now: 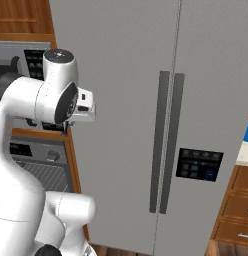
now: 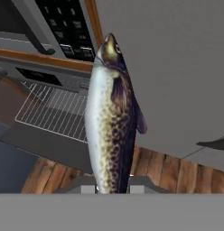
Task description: Take the fish from the oven and place it on the plate on the counter.
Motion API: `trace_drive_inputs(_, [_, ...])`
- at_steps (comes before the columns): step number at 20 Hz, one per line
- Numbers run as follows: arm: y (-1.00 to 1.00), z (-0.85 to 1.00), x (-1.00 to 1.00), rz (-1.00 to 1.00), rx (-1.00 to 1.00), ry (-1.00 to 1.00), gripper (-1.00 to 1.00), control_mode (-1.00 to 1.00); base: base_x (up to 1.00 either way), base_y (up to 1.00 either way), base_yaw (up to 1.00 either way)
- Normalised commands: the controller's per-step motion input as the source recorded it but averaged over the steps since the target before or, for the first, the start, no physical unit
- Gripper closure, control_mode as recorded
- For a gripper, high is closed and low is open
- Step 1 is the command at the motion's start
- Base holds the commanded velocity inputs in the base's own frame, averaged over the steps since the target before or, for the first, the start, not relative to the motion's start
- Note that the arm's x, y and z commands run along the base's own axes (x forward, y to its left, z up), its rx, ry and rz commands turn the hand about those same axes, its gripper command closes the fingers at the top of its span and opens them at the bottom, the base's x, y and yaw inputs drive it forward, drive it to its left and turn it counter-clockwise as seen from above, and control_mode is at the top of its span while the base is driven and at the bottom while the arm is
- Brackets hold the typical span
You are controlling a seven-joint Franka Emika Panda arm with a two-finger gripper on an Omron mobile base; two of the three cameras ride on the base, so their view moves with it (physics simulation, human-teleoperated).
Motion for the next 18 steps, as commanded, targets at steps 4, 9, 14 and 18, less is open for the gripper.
trace_drive_inputs(4, [-0.32, 0.06, -0.35, -0.06, -0.29, 0.0, 1.0, -1.0, 0.0, 0.0, 0.0])
trace_drive_inputs(9, [0.06, -0.07, -0.76, -0.04, -0.12, -0.03, 1.0, -1.0, 0.0, 0.0, 0.0])
trace_drive_inputs(14, [0.13, 0.0, -0.19, 0.0, -0.01, 0.0, 1.0, -1.0, 0.0, 0.0, 0.0])
trace_drive_inputs(18, [0.0, 0.0, 0.0, 0.0, 0.0, 0.0, 1.0, -1.0, 0.0, 0.0, 0.0])
